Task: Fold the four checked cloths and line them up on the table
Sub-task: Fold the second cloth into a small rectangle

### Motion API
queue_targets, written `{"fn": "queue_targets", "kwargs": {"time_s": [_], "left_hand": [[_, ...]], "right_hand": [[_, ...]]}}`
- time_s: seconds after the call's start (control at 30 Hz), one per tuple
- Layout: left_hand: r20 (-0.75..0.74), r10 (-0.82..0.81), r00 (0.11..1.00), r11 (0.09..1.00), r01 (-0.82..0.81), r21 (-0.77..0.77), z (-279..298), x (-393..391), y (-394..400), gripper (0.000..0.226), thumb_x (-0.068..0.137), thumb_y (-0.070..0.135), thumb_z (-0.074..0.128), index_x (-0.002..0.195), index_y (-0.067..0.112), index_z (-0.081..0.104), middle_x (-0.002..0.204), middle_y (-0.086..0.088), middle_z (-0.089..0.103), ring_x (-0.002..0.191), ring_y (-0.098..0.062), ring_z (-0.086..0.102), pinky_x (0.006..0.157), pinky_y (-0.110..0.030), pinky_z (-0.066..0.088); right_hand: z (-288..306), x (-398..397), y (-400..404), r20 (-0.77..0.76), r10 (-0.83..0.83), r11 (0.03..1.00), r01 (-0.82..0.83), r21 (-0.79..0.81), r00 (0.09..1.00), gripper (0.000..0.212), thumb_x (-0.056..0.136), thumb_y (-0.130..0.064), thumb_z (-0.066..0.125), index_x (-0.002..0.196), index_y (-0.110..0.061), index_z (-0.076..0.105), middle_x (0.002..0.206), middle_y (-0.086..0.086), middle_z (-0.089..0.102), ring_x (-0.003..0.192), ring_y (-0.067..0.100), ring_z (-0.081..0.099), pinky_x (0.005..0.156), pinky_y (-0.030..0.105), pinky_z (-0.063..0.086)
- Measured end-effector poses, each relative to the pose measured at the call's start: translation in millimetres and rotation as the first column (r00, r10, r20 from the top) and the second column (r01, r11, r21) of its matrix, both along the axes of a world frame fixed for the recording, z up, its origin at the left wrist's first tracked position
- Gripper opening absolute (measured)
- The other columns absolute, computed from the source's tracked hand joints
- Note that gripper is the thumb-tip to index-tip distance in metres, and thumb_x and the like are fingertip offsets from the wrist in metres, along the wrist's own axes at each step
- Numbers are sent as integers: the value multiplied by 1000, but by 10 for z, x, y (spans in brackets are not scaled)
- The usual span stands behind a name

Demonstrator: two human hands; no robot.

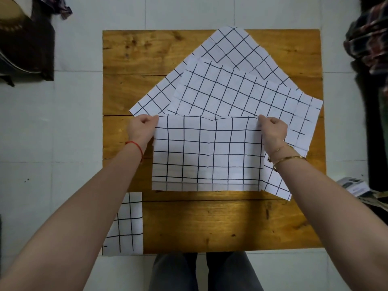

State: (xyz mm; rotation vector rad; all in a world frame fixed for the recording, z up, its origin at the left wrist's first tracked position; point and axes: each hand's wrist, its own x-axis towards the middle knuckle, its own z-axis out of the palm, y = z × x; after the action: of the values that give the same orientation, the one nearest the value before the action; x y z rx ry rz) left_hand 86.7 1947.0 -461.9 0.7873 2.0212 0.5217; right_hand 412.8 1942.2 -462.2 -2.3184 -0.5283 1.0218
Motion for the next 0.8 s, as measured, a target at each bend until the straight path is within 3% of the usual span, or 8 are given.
{"fn": "queue_targets", "kwargs": {"time_s": [0.17,0.23,0.33,0.47,0.57,0.63,0.73,0.8], "left_hand": [[-15,16,1000,998,-15,53,-64,-97,-89,25,90,29,66,84,5,70,81,-5,63,78,-15,55,77,-27,50],[-23,-31,999,998,32,50,-81,-108,-134,23,90,30,66,83,9,69,84,-5,67,81,-14,58,77,-25,50],[-55,-118,992,992,120,46,-76,-95,-188,22,88,31,68,80,11,67,73,2,61,69,-11,53,64,-19,45],[-98,-216,972,975,219,26,-125,-103,-250,22,81,32,74,82,11,65,69,4,54,69,-13,54,68,-29,48],[-240,-253,937,967,255,-19,-122,-82,-305,35,74,39,78,95,17,59,78,3,56,78,-16,58,66,-29,48],[-358,-261,897,957,289,28,-66,-32,-345,43,71,33,79,101,18,52,91,0,56,88,-19,53,70,-30,47],[-623,-394,675,816,570,102,-2,50,-392,44,78,21,68,118,15,50,115,-3,53,107,-20,46,86,-29,40],[-701,-475,533,687,721,83,-33,86,-418,54,83,16,57,135,14,44,132,-5,49,124,-23,42,100,-35,40]], "right_hand": [[-52,62,-35,-4,-44,997,45,62,999,4,88,-20,66,88,-17,68,92,-3,65,92,13,58,85,21,48],[-55,69,-66,22,-20,998,19,57,1000,14,89,-22,64,97,-13,70,94,-3,64,93,13,58,86,20,46],[-72,55,-97,53,-6,996,2,86,999,25,89,-24,63,108,-8,64,82,-6,58,78,8,56,71,12,48],[-91,-33,-144,267,147,973,-188,135,952,41,87,-30,63,118,-7,52,106,7,57,103,24,54,95,37,46],[-50,-201,-186,503,347,890,-447,89,791,44,90,-25,58,127,-3,49,124,15,51,116,29,46,97,35,35],[-27,-351,-196,575,474,768,-633,100,667,41,91,-22,54,127,-5,50,125,12,52,117,28,46,98,34,35],[-35,-628,-191,604,639,525,-844,112,477,39,90,-16,49,127,-4,53,129,12,55,121,29,46,104,41,37],[-50,-853,-199,605,740,352,-935,27,296,46,93,-19,47,136,-4,48,140,12,50,132,32,40,112,44,31]]}}
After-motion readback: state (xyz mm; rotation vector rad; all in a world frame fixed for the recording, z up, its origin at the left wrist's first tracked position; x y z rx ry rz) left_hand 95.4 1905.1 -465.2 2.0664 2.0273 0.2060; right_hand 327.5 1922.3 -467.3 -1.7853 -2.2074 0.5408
